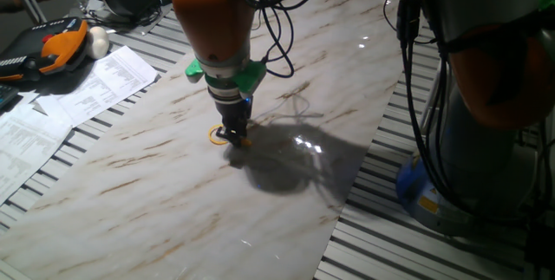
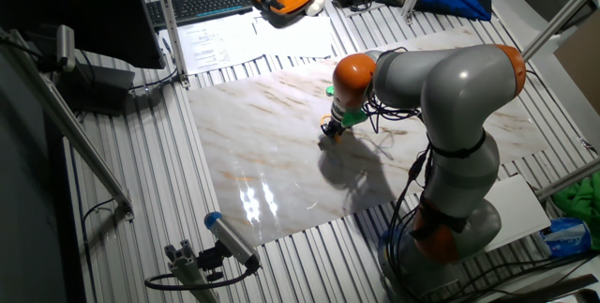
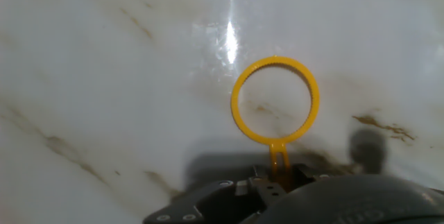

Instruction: Attach the bubble ring to the ball

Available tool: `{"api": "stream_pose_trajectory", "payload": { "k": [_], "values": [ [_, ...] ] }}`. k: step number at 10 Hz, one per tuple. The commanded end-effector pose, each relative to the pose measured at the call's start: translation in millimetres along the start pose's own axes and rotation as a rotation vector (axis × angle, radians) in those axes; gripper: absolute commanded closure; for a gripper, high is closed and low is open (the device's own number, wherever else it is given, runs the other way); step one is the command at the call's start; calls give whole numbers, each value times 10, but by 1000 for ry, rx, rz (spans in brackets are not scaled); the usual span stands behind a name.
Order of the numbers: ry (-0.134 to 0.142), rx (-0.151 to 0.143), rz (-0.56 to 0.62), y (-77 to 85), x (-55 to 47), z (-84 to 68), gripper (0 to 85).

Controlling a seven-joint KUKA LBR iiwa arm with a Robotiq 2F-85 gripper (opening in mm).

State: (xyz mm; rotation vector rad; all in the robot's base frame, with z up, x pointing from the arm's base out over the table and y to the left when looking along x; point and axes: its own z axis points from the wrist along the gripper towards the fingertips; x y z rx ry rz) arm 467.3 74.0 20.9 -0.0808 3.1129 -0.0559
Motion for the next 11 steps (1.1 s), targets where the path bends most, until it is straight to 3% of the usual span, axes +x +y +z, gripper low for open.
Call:
{"api": "stream_pose_trajectory", "payload": {
  "k": [1, 2, 6, 9, 11],
  "values": [
    [1, -2, -3, 4, 0, 1, 680],
    [4, -5, -9, 5, -2, 0, 850],
    [8, -14, -2, -21, -20, -37, 850],
    [12, 1, 25, -125, -70, -221, 850],
    [21, -6, 65, -217, -127, -355, 850]
  ]
}}
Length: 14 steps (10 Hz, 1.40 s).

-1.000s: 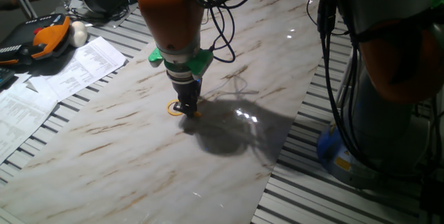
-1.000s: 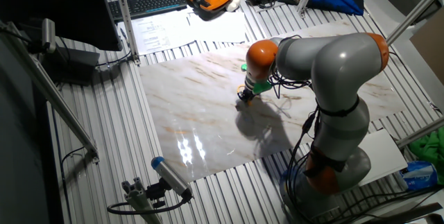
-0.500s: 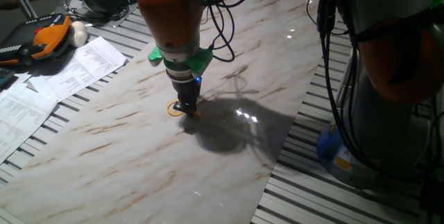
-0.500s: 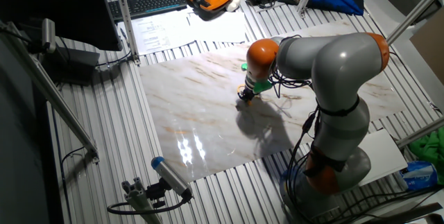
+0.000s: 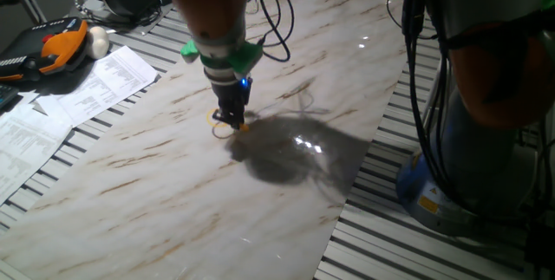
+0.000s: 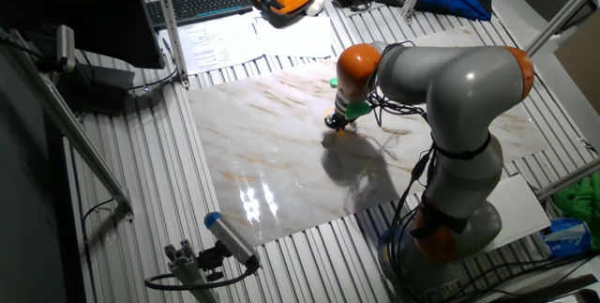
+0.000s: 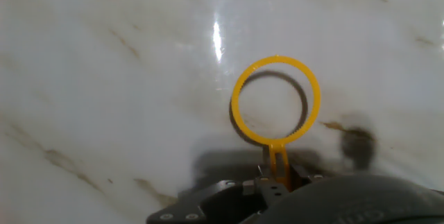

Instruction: Attach the bubble ring to the ball

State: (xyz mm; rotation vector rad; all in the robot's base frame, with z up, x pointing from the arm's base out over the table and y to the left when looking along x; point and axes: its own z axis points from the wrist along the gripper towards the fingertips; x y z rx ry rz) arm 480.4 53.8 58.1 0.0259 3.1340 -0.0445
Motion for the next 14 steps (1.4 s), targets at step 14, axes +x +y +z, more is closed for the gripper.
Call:
{"api": "stream_pose_trajectory", "payload": {
  "k": [14],
  "values": [
    [39, 25, 258, -1100, -237, -359, 850]
  ]
}}
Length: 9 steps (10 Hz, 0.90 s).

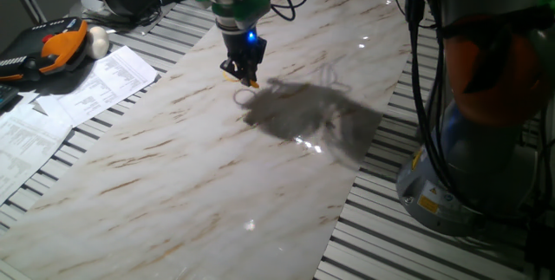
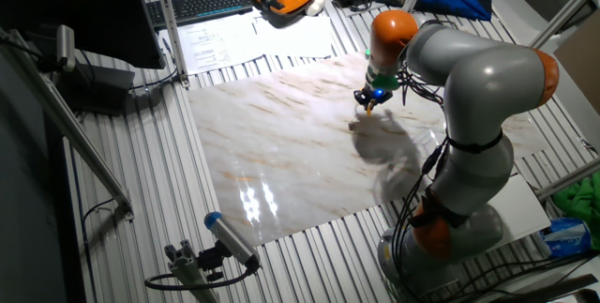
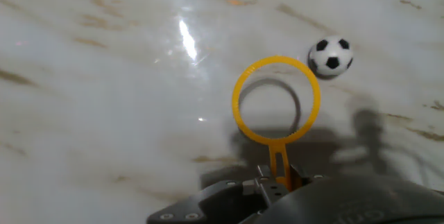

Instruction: Attach the bubble ring to the ball

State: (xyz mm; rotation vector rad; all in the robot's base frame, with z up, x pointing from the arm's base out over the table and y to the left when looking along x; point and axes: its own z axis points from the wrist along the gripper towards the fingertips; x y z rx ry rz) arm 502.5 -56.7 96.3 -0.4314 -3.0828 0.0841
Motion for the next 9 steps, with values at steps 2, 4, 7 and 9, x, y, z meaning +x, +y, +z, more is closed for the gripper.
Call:
{"api": "stream_pose_trajectory", "payload": {
  "k": [2, 4, 7, 9],
  "values": [
    [2, 3, 11, -56, -13, 39, 850],
    [8, -1, 7, -54, -21, 59, 850],
    [56, -6, 37, -54, -21, 59, 850],
    [24, 14, 95, -54, -21, 59, 850]
  ]
}}
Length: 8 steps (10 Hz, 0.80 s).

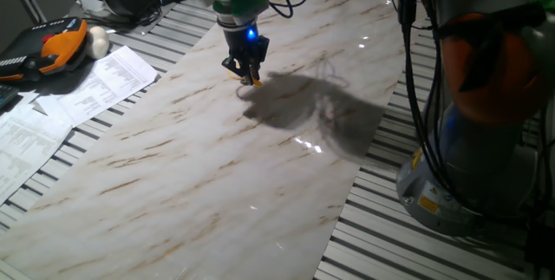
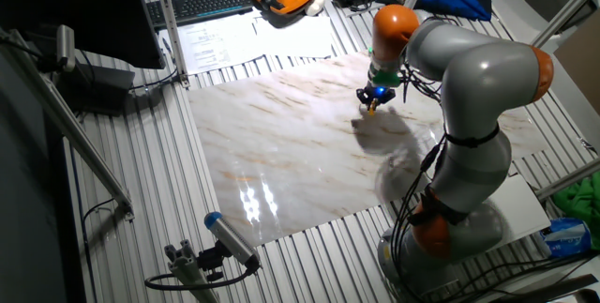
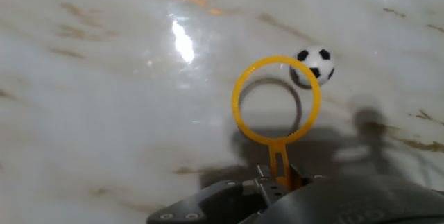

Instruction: Attach the bubble ring to the ball

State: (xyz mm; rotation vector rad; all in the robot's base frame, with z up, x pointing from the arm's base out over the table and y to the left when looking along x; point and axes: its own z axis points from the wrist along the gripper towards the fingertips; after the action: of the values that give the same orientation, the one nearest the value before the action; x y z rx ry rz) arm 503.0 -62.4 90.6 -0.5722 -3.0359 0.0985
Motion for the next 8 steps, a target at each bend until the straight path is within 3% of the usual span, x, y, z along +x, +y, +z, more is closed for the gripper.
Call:
{"api": "stream_pose_trajectory", "payload": {
  "k": [1, 2, 3, 8],
  "values": [
    [-26, -20, 16, -4, 0, -1, 850],
    [-47, -22, 23, -4, 0, -1, 850],
    [-44, -24, 15, -4, 0, -1, 850],
    [4, -34, -25, -323, -313, -10, 850]
  ]
}}
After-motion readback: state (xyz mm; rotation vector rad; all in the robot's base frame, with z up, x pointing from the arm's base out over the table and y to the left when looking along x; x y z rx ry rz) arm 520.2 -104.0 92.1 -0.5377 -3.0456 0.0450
